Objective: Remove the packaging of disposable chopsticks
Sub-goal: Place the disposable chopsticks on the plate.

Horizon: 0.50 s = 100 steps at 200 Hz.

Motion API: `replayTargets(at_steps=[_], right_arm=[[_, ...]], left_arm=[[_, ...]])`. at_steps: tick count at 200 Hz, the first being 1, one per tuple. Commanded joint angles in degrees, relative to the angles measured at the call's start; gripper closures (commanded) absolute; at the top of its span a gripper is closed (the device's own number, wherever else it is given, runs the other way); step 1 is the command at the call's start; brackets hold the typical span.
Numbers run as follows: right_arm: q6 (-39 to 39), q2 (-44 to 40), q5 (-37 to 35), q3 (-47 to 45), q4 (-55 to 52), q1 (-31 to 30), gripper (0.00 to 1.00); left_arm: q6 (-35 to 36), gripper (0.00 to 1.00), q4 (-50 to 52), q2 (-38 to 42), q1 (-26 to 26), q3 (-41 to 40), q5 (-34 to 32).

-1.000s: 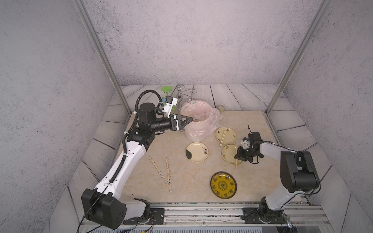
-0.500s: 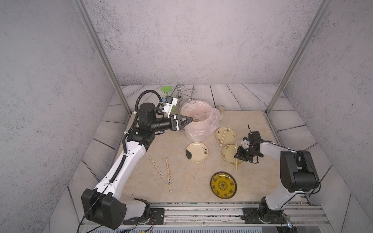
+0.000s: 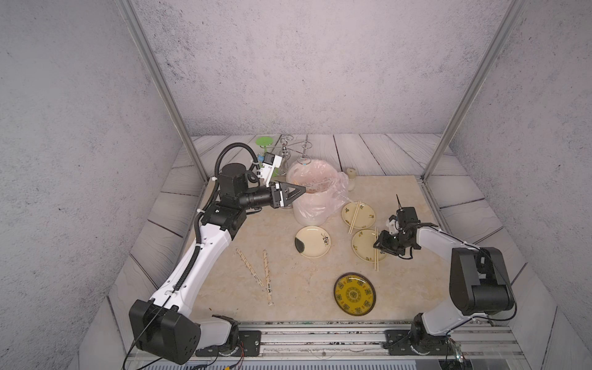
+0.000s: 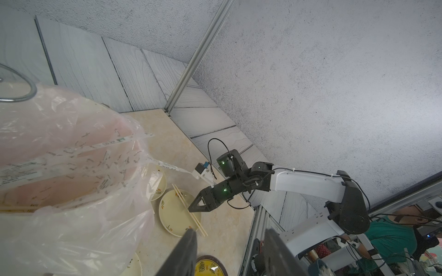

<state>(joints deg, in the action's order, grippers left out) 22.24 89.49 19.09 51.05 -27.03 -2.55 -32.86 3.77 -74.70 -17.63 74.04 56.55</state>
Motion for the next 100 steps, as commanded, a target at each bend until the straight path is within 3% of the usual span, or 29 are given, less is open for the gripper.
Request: replayTargets(at_steps=[1,28,60,100], right_arm=[[1.65,-7.61,-4.50,-0.63,-3.59,0.12,0.61],[2.46,-16.92,-5.94,-0.54,-8.32,-0.63,0.61],[3.55,-28.35,-12.53,2.25,-16.75,-8.73,0.61],[14.27,-29.51,-24.01,9.60,-23.18,-38.76,0.60]], left_arm=[[2.90,0.52,1.92,1.08,0.23,1.70,-1.13],[9.03,0.52,13.88,3.09,0.23,2.51,-10.23],[13.64,0.52,29.79,10.14,0.31,-2.00,-33.41],[16.54,0.51,37.51,21.13,0.49,-9.44,-57.43]])
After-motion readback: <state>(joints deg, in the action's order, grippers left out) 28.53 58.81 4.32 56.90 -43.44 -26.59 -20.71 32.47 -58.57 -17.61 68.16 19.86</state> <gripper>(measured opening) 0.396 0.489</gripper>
